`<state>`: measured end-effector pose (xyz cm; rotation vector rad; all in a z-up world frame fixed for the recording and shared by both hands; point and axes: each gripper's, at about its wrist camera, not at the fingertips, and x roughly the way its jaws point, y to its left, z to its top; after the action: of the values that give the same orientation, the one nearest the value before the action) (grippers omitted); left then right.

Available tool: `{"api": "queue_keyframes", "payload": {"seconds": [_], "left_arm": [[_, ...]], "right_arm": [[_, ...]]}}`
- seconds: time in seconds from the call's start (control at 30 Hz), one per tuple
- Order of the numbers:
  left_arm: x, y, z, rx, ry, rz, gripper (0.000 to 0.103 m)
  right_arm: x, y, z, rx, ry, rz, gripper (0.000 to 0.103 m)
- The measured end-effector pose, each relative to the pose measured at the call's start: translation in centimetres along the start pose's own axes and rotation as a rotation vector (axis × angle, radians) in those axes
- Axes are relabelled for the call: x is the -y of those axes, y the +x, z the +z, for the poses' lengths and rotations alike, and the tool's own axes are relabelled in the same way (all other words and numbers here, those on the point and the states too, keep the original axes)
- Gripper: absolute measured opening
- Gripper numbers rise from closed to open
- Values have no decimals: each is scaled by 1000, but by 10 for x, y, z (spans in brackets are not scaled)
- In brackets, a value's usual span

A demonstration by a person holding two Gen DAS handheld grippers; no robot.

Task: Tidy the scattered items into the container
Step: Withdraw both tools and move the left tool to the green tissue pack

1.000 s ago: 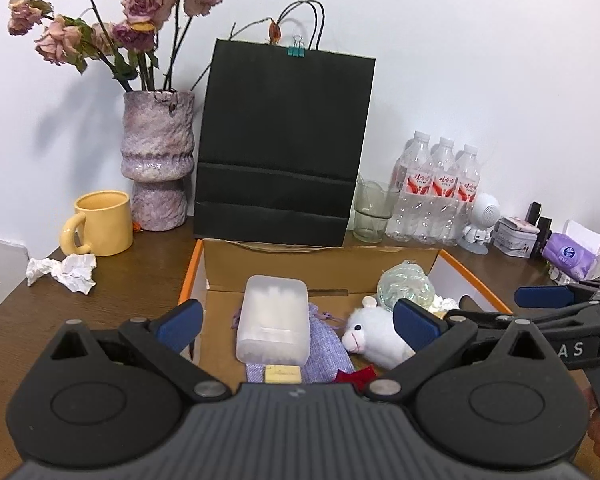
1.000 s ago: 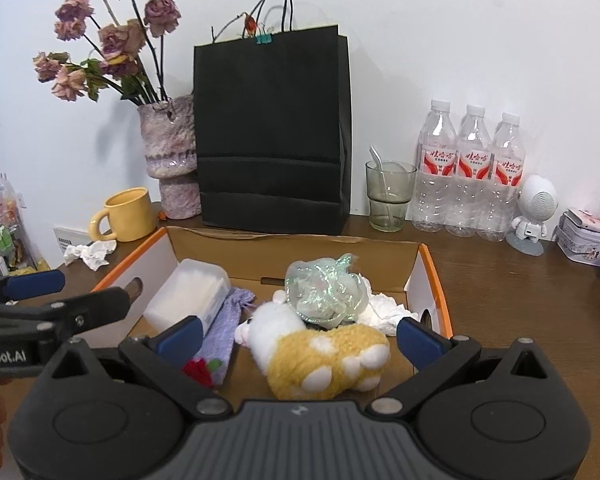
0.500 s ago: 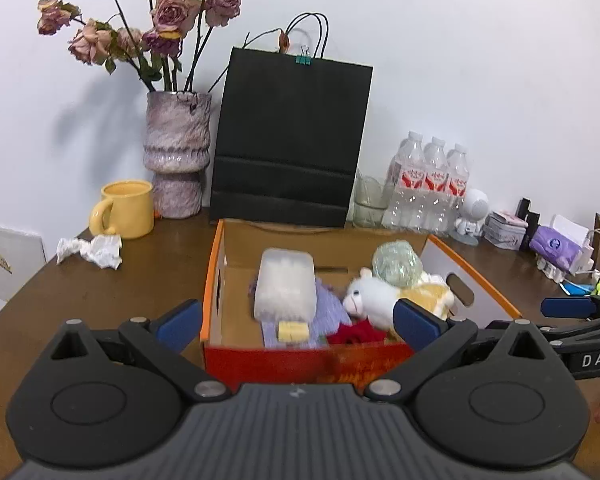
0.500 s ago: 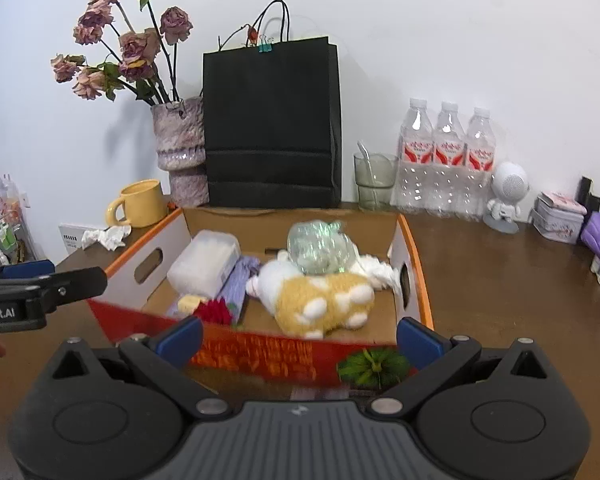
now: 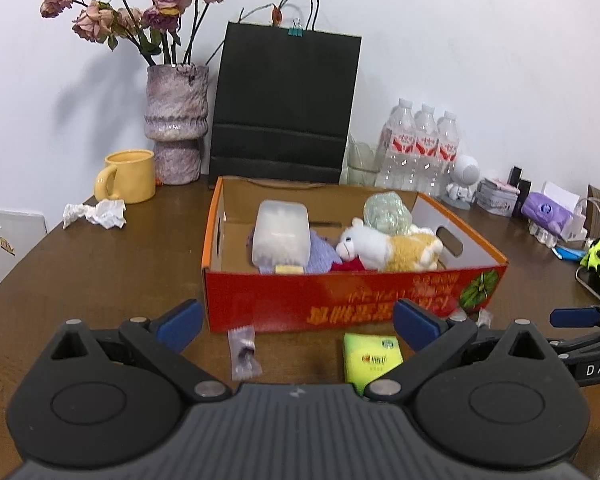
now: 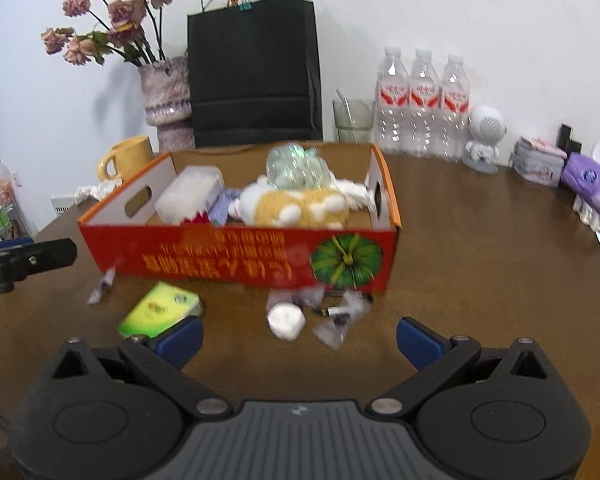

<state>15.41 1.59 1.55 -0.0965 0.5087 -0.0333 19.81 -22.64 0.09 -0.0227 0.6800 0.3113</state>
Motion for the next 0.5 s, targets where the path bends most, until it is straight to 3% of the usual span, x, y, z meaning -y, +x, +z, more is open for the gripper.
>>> {"api": "queue_keyframes", "payload": {"seconds": [0.5], "left_arm": [[25,9,-20,-84,28,-18,103]], "right_arm": [[19,3,-28,-52,35,-2,103]]}}
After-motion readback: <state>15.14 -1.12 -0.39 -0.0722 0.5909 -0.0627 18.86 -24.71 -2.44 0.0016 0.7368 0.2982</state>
